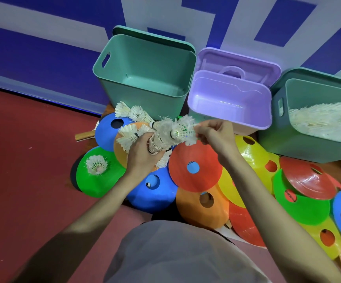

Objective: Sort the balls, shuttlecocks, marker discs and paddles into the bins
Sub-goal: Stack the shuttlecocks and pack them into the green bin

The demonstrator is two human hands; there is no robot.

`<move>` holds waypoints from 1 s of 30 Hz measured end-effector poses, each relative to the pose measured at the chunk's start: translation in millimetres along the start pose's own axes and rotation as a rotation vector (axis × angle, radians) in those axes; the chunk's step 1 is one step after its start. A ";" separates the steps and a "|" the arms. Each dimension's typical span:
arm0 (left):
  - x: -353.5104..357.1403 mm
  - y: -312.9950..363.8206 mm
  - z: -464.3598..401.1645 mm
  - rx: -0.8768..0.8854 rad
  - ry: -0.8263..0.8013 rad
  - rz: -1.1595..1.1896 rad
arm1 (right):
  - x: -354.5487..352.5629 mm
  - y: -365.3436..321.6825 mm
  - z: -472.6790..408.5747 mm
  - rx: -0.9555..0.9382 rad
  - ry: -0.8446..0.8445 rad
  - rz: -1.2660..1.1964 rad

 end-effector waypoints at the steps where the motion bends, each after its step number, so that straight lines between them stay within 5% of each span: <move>1: 0.2 0.6 0.1 0.008 -0.011 0.004 | 1.3 2.3 -1.1 0.014 -0.005 0.030; 8: -2.3 12.3 4.3 0.061 -0.082 0.026 | 15.8 8.7 -10.5 0.067 -0.067 0.017; 17: -19.2 -1.4 -2.6 -0.089 -0.036 0.232 | 39.9 22.7 -22.7 0.108 -0.122 -0.334; 20: -28.0 -4.6 -3.8 -0.098 0.010 0.235 | 46.4 50.2 -26.2 0.018 -0.134 -0.001; 25: -35.7 -10.4 -4.8 -0.097 0.028 0.229 | 74.6 90.0 -18.3 -0.268 -0.489 0.621; 30: -35.0 -14.4 -6.3 -0.113 0.038 0.212 | 94.2 103.7 -13.3 -0.308 -0.579 0.865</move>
Point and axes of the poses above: each hand's wrist, its own z-axis away from the middle knuckle, its own x-axis out of the palm, y = z × x, the point moved 5 cm from there along -z, towards the middle knuckle, and after that the axes turned 11 degrees about -x, right-handed, at the moved point
